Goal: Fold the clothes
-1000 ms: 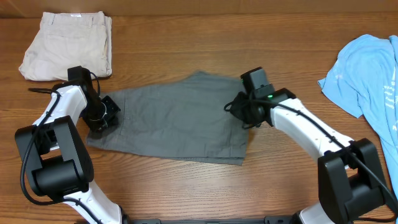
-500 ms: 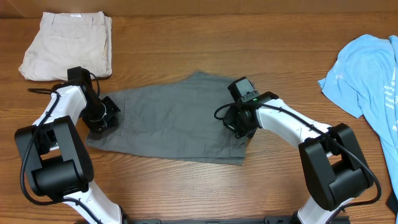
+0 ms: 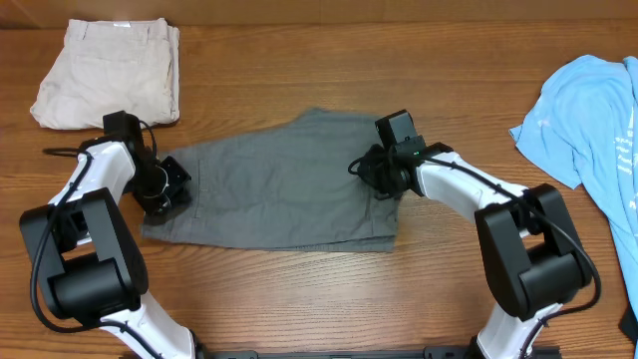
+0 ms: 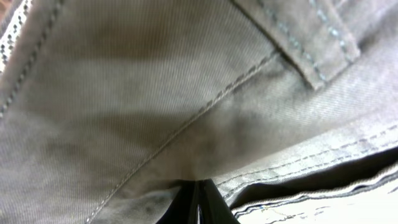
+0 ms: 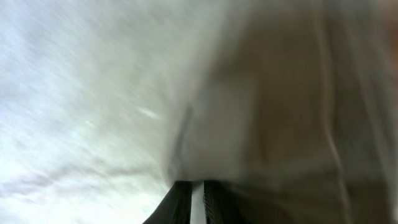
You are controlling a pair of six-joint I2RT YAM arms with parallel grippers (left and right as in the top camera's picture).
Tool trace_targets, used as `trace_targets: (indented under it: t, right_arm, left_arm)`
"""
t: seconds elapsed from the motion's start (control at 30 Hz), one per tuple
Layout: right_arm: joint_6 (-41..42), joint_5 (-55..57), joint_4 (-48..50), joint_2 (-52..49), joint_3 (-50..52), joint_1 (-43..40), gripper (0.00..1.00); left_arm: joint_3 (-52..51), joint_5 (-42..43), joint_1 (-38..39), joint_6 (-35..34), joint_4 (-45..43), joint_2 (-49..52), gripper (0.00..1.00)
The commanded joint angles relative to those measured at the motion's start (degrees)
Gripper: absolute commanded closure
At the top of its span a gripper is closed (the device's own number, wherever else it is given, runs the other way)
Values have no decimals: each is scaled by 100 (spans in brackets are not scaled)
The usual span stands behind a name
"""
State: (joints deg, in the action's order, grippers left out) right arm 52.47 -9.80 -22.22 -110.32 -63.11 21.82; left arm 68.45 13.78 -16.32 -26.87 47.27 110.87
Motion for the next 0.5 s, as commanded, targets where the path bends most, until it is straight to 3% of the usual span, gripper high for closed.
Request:
trace_targets:
  t: [0.0,0.4,0.47]
  right_arm:
    - [-33,236,122,-597,13,-195,88]
    - [-343,446,212,-597,-260,-1001,88]
    - [-372,304,151,-595,-264,-1034,95]
  left_arm:
    - [-691,149,72,-181,-173,323,94]
    - [-1001,415,109,-280,-396,323,96]
    - [-1001,341,140,-278,-431,323,96]
